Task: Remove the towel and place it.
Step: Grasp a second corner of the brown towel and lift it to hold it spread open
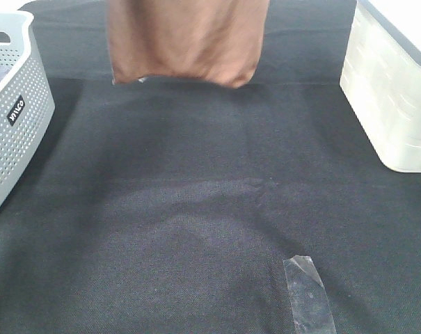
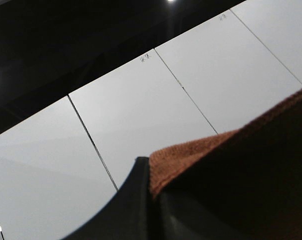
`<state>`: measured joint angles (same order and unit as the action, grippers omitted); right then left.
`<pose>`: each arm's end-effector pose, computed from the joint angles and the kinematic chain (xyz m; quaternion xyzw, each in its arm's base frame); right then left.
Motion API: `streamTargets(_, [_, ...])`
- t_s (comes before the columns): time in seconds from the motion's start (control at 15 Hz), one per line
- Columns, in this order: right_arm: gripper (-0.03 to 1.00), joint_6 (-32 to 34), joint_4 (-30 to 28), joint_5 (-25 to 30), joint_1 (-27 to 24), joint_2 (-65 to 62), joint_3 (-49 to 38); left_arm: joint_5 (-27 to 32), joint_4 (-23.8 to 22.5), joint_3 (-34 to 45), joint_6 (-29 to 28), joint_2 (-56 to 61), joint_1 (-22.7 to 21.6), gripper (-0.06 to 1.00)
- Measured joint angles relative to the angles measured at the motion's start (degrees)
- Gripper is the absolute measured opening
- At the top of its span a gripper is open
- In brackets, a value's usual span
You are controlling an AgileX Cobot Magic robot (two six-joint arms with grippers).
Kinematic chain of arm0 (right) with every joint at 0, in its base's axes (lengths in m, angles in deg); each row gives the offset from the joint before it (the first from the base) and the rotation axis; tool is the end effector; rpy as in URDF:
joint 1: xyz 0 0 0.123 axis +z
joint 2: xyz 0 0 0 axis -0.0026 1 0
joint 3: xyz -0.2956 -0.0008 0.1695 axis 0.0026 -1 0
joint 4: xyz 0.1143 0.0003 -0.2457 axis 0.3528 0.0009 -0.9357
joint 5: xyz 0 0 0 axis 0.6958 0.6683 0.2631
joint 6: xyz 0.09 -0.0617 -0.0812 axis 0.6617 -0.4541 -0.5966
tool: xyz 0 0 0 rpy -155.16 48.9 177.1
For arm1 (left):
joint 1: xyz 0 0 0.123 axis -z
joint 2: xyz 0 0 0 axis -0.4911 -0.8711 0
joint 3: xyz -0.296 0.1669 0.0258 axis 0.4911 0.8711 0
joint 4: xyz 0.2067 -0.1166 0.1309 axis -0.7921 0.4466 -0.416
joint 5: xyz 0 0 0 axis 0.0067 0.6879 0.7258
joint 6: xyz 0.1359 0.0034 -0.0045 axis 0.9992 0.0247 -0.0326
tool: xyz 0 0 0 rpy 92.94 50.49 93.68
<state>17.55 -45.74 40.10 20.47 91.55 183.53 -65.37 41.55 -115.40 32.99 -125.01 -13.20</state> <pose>0.5116 0.1928 0.5836 -0.1957 0.5373 0.0103 0.8203 0.5497 -0.1719 0.5630 0.2212 0.3619 0.1395 0.8948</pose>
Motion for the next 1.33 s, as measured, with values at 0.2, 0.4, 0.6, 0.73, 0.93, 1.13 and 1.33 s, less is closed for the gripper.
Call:
streamTargets(0.2, [0.01, 0.06, 0.06, 0.0, 0.0, 0.11, 0.34, 1.95, -0.29, -0.11, 0.0, -0.06, -0.4, 0.0])
streamTargets(0.4, [0.01, 0.69, 0.06, 0.17, 0.0, 0.63, 0.34, 1.95, -0.29, -0.11, 0.0, -0.57, -0.92, 0.0])
streamTargets(0.6, [0.01, 0.92, 0.06, -0.29, 0.0, 0.86, 0.34, 1.78, -0.34, -0.11, 0.0, -1.72, -1.78, 0.0])
streamTargets(0.73, [0.01, 0.92, 0.06, -5.9, 0.0, 2.41, 0.34, 0.11, -0.46, -0.11, -0.11, -2.86, -2.52, 0.0])
streamTargets(0.93, [0.01, 1.55, 0.06, -12.03, -0.17, 4.81, 0.34, -0.06, -0.46, -3.67, -0.23, -5.21, -3.15, 0.0])
streamTargets(1.13, [0.01, 2.23, -0.06, -17.65, -0.23, 6.99, 0.34, 0.0, -0.92, -13.01, -3.09, -10.94, -3.84, 0.0])
streamTargets(1.33, [0.01, 4.53, -0.11, -18.85, -1.43, 8.94, 0.8, 2.29, -3.27, -19.48, -4.18, -15.18, -4.24, 0.0])
